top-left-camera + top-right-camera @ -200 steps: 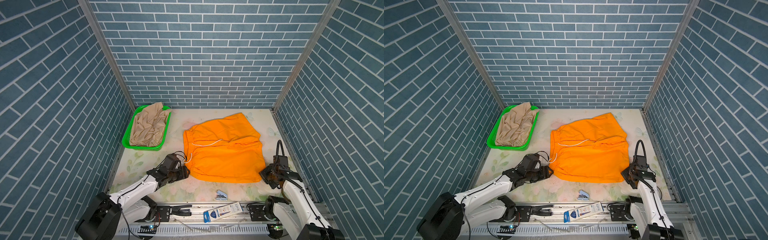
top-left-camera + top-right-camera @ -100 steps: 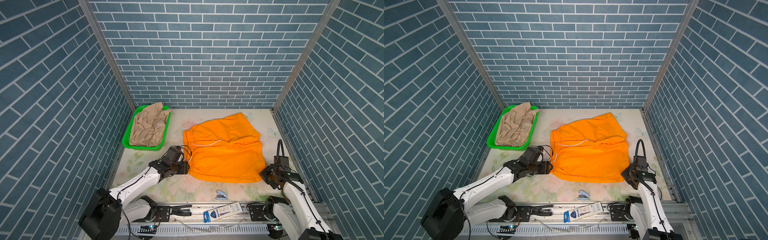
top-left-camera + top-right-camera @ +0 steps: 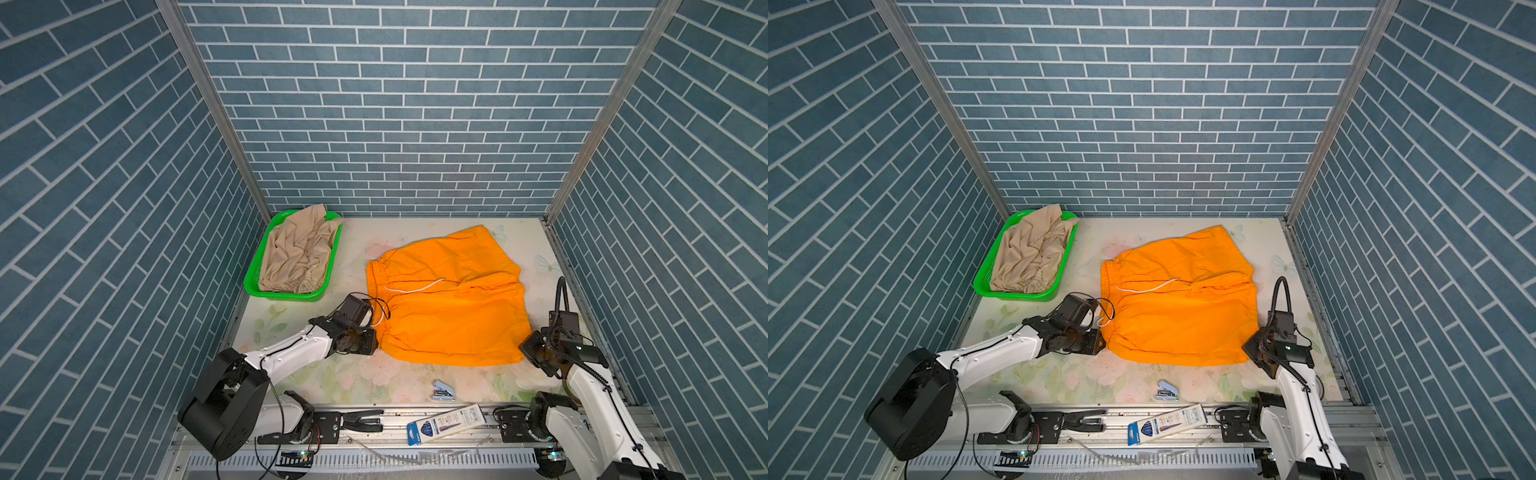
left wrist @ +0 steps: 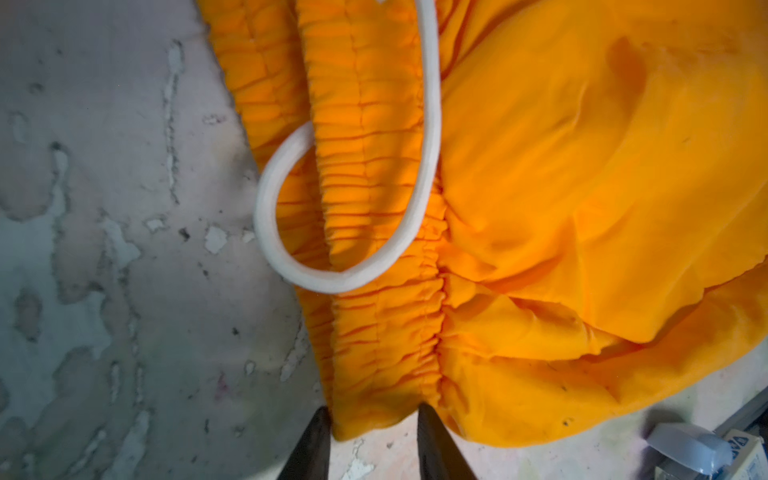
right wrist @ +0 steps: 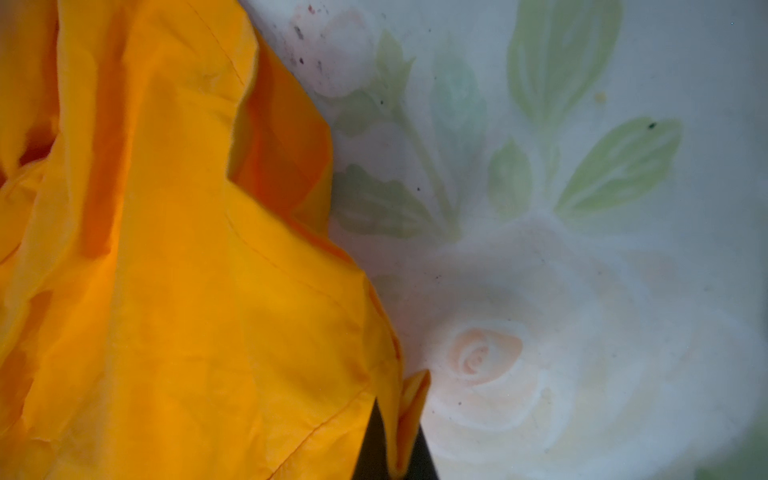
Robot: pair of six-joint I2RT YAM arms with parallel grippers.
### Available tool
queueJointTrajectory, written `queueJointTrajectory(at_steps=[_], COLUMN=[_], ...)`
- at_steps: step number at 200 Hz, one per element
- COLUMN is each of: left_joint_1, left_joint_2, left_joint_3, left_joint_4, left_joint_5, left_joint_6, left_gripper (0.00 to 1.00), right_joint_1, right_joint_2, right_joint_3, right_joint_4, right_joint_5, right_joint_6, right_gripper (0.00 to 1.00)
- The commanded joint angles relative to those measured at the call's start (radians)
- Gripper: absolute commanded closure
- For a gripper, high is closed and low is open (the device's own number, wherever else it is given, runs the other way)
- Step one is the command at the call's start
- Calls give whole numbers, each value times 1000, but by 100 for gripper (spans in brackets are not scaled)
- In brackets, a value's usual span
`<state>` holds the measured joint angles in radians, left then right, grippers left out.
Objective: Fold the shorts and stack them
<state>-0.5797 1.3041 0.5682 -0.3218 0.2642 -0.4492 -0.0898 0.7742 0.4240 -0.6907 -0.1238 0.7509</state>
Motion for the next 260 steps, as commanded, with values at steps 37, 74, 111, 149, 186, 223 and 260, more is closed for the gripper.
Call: queueJointTrajectory(at_steps=[37, 74, 111, 149, 186, 223, 260], left_joint_1=[-5, -6, -5, -5, -5, -4, 24], left_joint_2=[11, -52, -81, -96, -132, -124, -42], left_joint_3=[90, 172, 259, 343, 366, 378, 444], left_joint_4=[-76, -220, -390, -508, -600, -562, -572], left_joint_5=[80, 147, 224, 321, 368, 428, 449], left_joint_6=[29, 24, 11, 1, -20, -74, -69], left_gripper=[100, 100, 100, 100, 100, 99, 100], right_joint_1=[5, 5, 5, 5, 5, 5, 5], right_joint_2=[-8, 7, 3, 75, 209, 384, 622], right_joint_3=[109, 201, 374, 563, 705, 845, 1020], right_joint_4=[-62, -120, -218, -291, -262, -99, -6], right_joint_5=[30, 86, 171, 243, 253, 202, 98], right_joint_6=[-43, -105, -195, -316, -416, -466, -503], right_gripper=[100, 100, 100, 100, 100, 100, 100])
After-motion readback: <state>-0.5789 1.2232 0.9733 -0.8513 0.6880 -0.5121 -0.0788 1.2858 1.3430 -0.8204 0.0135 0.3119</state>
